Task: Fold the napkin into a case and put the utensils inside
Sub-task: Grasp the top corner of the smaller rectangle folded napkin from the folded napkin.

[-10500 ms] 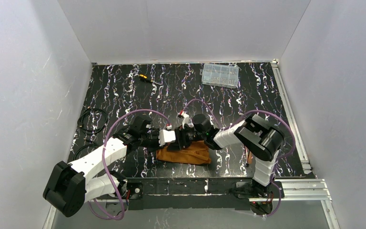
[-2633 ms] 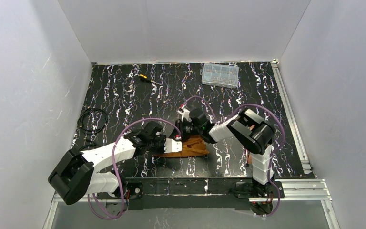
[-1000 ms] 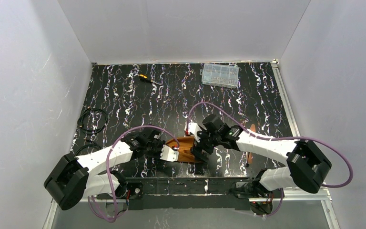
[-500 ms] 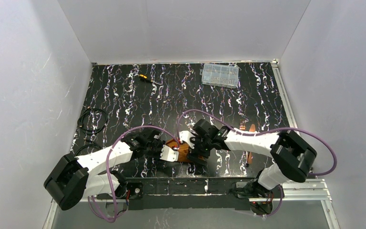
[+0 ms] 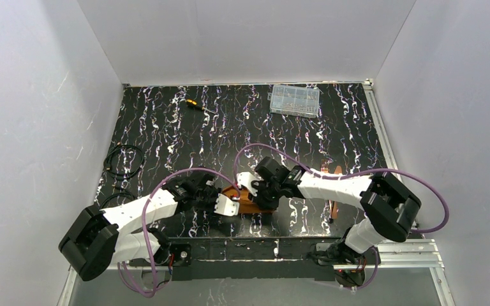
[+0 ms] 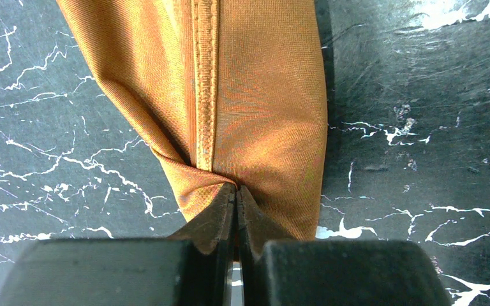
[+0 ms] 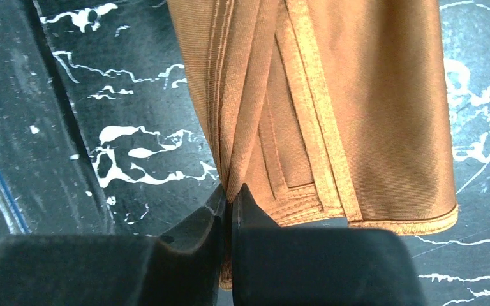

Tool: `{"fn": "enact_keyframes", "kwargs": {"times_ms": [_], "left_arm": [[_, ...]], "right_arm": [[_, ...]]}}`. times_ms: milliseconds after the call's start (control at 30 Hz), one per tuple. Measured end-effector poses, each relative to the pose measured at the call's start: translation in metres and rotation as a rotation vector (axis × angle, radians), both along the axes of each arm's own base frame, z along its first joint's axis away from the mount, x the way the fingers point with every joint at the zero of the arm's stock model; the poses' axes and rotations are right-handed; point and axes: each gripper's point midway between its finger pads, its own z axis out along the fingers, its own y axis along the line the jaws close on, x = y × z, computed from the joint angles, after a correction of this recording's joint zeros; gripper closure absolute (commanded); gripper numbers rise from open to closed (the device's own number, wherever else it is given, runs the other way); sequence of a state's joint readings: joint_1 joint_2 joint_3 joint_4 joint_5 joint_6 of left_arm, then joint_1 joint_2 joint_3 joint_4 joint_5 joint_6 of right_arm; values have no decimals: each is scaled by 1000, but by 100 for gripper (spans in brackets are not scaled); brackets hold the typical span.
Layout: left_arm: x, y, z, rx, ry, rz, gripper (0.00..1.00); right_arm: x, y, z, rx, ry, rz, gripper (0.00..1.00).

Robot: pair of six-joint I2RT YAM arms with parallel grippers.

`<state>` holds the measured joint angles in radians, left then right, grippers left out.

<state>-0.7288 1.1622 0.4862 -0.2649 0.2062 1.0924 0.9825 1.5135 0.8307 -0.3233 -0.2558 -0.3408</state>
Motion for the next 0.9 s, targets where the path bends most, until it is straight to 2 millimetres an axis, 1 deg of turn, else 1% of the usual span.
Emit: {"fn": "enact_keyframes", "kwargs": {"times_ms": [100, 167, 267, 400, 533, 700, 800, 900], "left_arm": [[1, 0, 0, 2, -3, 2, 100], [1, 1, 1, 2, -9, 6, 100], [-1, 6, 3, 5, -19, 14, 100], [-5, 10, 8, -10, -40, 15, 100], [-7, 12, 9, -14, -46, 15, 100], [-7, 13, 7, -9, -41, 16, 100], [-8, 13, 4, 1, -31, 12, 100], [-8, 13, 2, 5, -27, 5, 100]], "right_arm": [[-5, 2, 6, 7, 40, 15, 99], [-3, 5, 14, 16, 83, 20, 99], [8, 14, 20, 22, 152, 10, 99], [15, 15, 15, -7, 265, -7, 99], [12, 10, 9, -51, 359, -23, 99], [12, 9, 4, -96, 437, -38, 99], [13, 10, 7, -104, 461, -42, 99], [19, 17, 17, -90, 459, -35, 99]]}}
